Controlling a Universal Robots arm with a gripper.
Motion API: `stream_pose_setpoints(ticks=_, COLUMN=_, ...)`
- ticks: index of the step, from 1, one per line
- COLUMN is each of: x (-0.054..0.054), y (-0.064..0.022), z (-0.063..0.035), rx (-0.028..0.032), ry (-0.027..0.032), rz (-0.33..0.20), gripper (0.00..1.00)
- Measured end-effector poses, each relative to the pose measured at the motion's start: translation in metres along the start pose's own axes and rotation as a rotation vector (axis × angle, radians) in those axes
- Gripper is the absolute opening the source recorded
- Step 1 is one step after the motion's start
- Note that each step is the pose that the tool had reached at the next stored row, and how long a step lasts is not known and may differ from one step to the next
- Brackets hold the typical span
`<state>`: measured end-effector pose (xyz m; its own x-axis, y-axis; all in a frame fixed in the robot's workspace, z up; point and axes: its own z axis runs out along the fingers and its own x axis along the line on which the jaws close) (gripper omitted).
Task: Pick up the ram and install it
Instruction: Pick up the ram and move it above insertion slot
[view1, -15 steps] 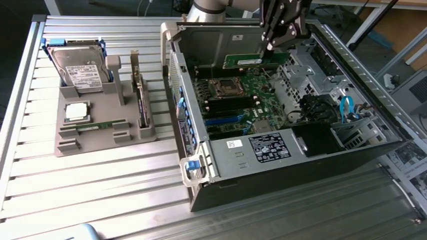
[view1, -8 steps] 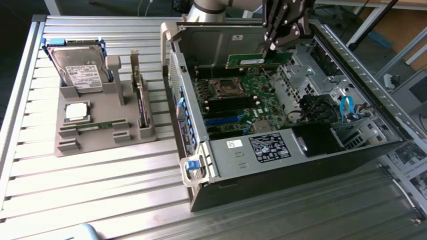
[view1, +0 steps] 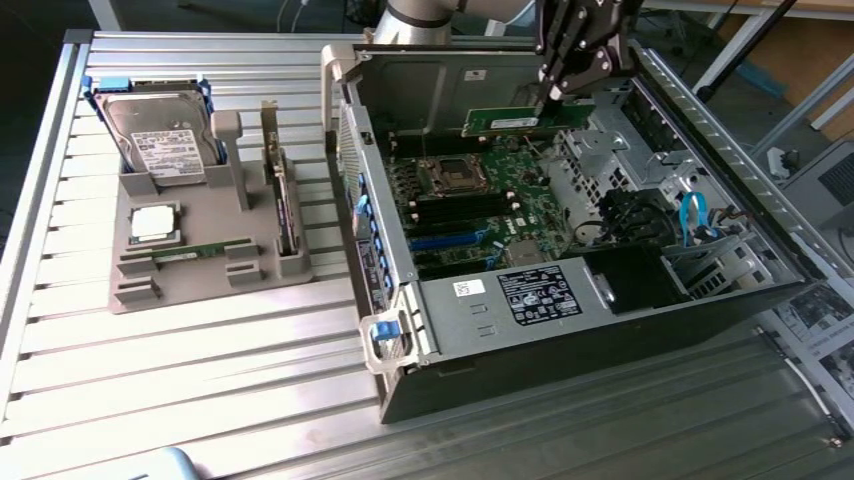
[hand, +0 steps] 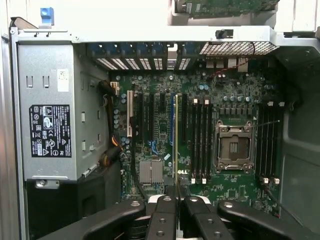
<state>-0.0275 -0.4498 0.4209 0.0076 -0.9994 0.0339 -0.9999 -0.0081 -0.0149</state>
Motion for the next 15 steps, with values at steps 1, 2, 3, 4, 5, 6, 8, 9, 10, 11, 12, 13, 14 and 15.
stream_pose_setpoints(ticks=1, x=0.000, y=-0.0029, z=0.0000, rx=0.0000, ry=0.0001, rz=0.000, gripper=0.12)
stream_pose_setpoints(ticks=2, x=0.000, y=-0.0046, z=0.0001, rx=0.0000, ry=0.0001, rz=0.000, gripper=0.12)
stream_pose_setpoints(ticks=3, x=0.000, y=-0.0064, z=0.0001, rx=0.0000, ry=0.0001, rz=0.000, gripper=0.12)
stream_pose_setpoints(ticks=4, x=0.000, y=-0.0088, z=0.0001, rx=-0.0001, ry=0.0001, rz=0.000, gripper=0.12)
stream_pose_setpoints(ticks=5, x=0.000, y=-0.0108, z=0.0001, rx=0.0000, ry=0.0001, rz=0.000, gripper=0.12)
stream_pose_setpoints(ticks=6, x=0.000, y=-0.0131, z=0.0002, rx=0.0000, ry=0.0001, rz=0.000, gripper=0.12)
stream_pose_setpoints(ticks=8, x=0.000, y=-0.0175, z=0.0003, rx=0.0000, ry=0.0001, rz=0.000, gripper=0.12)
stream_pose_setpoints(ticks=9, x=0.000, y=-0.0195, z=0.0003, rx=0.0000, ry=0.0002, rz=0.000, gripper=0.12)
stream_pose_setpoints(ticks=10, x=0.000, y=-0.0217, z=0.0003, rx=0.0000, ry=0.0002, rz=0.000, gripper=0.12)
stream_pose_setpoints(ticks=11, x=0.000, y=-0.0236, z=0.0003, rx=0.0000, ry=0.0002, rz=0.000, gripper=0.12)
stream_pose_setpoints(ticks=12, x=-0.001, y=-0.0267, z=0.0004, rx=0.0000, ry=0.0002, rz=0.000, gripper=0.12)
stream_pose_setpoints(ticks=13, x=-0.001, y=-0.0282, z=0.0004, rx=0.0000, ry=0.0001, rz=0.000, gripper=0.12)
stream_pose_setpoints(ticks=14, x=-0.002, y=-0.0334, z=0.0004, rx=0.0000, ry=0.0003, rz=0.000, gripper=0.12)
stream_pose_setpoints(ticks=15, x=-0.003, y=-0.0354, z=0.0004, rx=-0.0001, ry=0.0003, rz=0.000, gripper=0.12)
